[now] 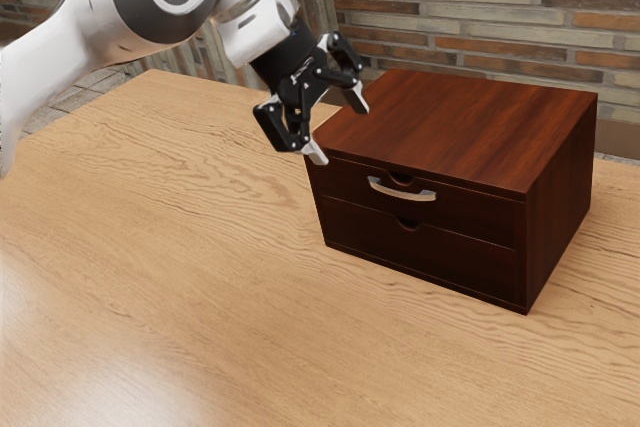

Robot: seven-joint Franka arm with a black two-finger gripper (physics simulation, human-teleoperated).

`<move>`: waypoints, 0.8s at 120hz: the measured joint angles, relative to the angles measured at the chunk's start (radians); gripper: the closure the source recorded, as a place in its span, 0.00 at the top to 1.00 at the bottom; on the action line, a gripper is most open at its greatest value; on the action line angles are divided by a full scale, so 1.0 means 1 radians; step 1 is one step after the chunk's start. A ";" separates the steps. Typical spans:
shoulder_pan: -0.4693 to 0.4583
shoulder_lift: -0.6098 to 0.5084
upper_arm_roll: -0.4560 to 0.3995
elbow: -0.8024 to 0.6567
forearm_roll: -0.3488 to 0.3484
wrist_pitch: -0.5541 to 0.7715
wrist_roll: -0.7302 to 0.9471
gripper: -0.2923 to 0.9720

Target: Pull the drawer handle with one arm to open the drawer

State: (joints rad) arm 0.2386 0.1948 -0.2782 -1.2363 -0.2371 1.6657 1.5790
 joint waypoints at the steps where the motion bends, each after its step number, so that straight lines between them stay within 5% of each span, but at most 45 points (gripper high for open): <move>1: 0.000 -0.004 0.000 -0.009 0.000 0.006 0.007 0.76; 38: -0.051 -0.282 -0.037 -0.410 0.053 0.288 0.121 0.77; 96: 0.044 -0.190 -0.044 -0.502 0.074 0.632 0.082 0.69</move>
State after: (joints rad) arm 0.2831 0.0050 -0.3221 -1.7381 -0.1627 2.2980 1.6609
